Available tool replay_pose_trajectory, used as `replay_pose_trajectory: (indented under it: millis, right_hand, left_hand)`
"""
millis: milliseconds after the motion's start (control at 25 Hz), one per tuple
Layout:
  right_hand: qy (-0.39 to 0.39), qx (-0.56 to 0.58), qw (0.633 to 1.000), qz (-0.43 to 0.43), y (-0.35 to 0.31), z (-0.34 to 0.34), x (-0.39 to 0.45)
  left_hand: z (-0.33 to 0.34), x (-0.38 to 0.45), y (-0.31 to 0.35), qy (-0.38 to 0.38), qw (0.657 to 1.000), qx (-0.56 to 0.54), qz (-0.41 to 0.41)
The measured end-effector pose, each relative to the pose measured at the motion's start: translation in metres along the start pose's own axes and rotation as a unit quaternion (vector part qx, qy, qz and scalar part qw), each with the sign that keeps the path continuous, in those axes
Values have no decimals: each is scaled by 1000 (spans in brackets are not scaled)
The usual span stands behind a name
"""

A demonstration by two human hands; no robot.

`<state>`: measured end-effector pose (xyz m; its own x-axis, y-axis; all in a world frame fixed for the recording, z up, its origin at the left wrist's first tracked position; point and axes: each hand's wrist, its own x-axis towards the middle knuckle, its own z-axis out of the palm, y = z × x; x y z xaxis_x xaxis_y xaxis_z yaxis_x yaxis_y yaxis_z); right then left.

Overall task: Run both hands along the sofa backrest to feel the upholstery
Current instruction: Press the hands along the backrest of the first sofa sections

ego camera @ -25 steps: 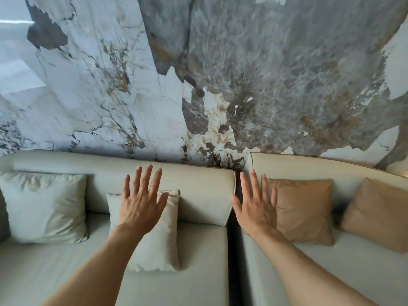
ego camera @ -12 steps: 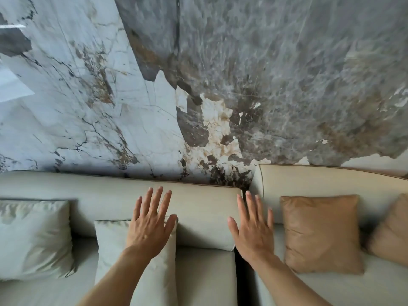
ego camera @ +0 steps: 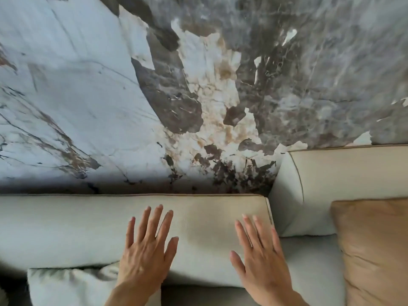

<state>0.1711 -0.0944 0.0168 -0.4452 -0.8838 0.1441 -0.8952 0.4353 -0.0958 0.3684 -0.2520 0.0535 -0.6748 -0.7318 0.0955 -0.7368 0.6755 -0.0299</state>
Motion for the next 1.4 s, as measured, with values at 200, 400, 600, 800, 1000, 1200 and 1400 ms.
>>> replay_pose_trajectory:
  millis: [200, 400, 600, 800, 1000, 1200, 1400]
  right_hand:
    - [77, -8, 997, 28, -9, 59, 12]
    - [125, -49, 990, 40, -8, 86, 14]
    - [129, -55, 989, 43, -4, 95, 31]
    - [139, -56, 988, 34, 5, 98, 64]
    - [147, -61, 987, 23, 14, 104, 91]
    - [147, -69, 987, 17, 19, 106, 113]
    - [156, -74, 985, 10, 23, 109, 130]
  left_hand:
    - [77, 19, -1, 48, 999, -21, 11]
    - [115, 26, -3, 142, 990, -6, 11]
    - [130, 42, -5, 206, 978, 31, 11]
    - [135, 69, -4, 236, 971, 36, -3]
    - [140, 92, -5, 250, 968, 28, -13]
    - [144, 110, -5, 257, 966, 25, -20]
    - [147, 125, -6, 263, 964, 23, -20]
